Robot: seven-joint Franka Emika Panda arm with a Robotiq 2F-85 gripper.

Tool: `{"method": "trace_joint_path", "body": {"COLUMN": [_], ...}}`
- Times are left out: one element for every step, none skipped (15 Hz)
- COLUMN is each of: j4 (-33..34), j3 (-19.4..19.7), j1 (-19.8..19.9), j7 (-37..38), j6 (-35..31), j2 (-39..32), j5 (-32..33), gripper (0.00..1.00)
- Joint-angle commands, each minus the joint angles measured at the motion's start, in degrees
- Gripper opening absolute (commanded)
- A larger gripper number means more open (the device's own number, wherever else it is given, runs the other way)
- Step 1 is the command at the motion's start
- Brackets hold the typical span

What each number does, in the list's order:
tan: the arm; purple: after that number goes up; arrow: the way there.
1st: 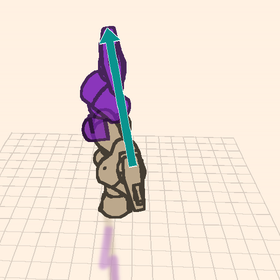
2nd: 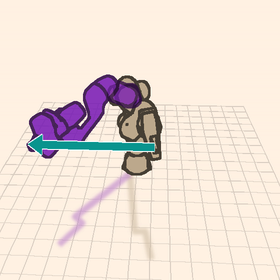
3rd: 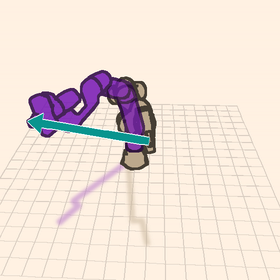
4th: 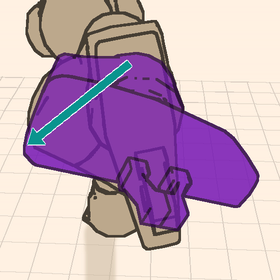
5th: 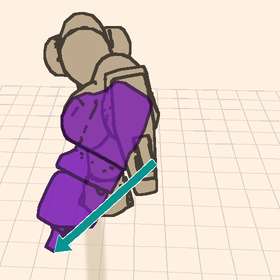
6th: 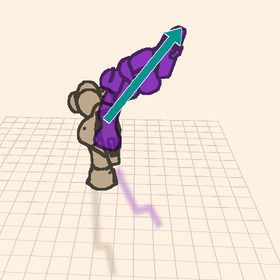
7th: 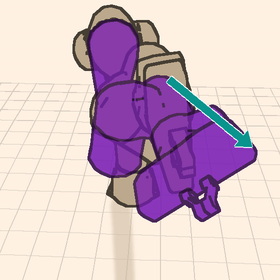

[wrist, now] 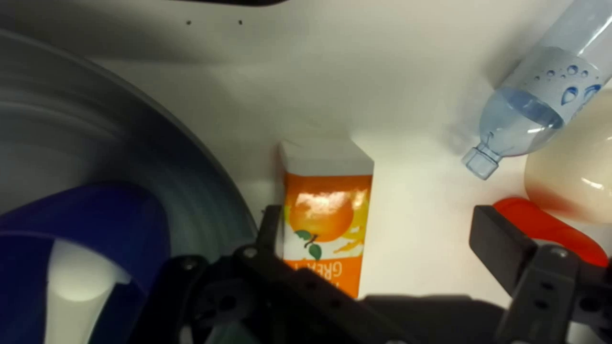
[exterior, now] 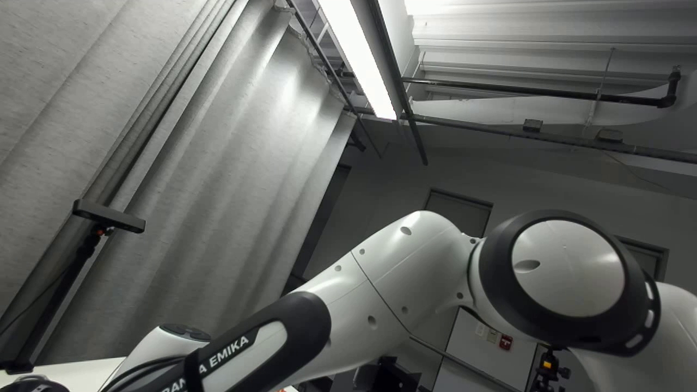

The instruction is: Pick up the object and put it in the orange cup

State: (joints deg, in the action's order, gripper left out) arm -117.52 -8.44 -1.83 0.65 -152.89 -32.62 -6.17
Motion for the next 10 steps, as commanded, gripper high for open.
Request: {"method": "trace_joint_path", "body": {"j4": [1.0, 1.2, 1.3, 1.3, 1.4, 1.4, 1.5, 1.6, 1.6, 1.6], "j3": [-0.7, -0.8, -0.9, -0.9, -1.0, -1.2, -1.5, -1.7, -1.9, -1.9], "j1": [0.1, 0.0, -0.1, -0.2, -0.2, -0.2, 0.0, 0.1, 0.2, 0.2], "j7": [-1.3, -1.3, -1.3, -1.2, -1.3, -1.3, -1.6, -1.8, -1.9, -1.8], "j6": [0.3, 0.3, 0.4, 0.4, 0.3, 0.3, 0.3, 0.2, 0.2, 0.1], "j2": [-0.7, -0.7, -0.7, -0.7, -0.6, -0.6, -0.7, -0.7, -0.7, -0.7], "j5": [-1.4, -1.3, -1.3, -1.2, -1.2, -1.3, -1.6, -1.7, -1.8, -1.8], "gripper": [1.0, 1.0, 1.0, 1.0, 1.0, 1.0, 1.0, 1.0, 1.0, 1.0]}}
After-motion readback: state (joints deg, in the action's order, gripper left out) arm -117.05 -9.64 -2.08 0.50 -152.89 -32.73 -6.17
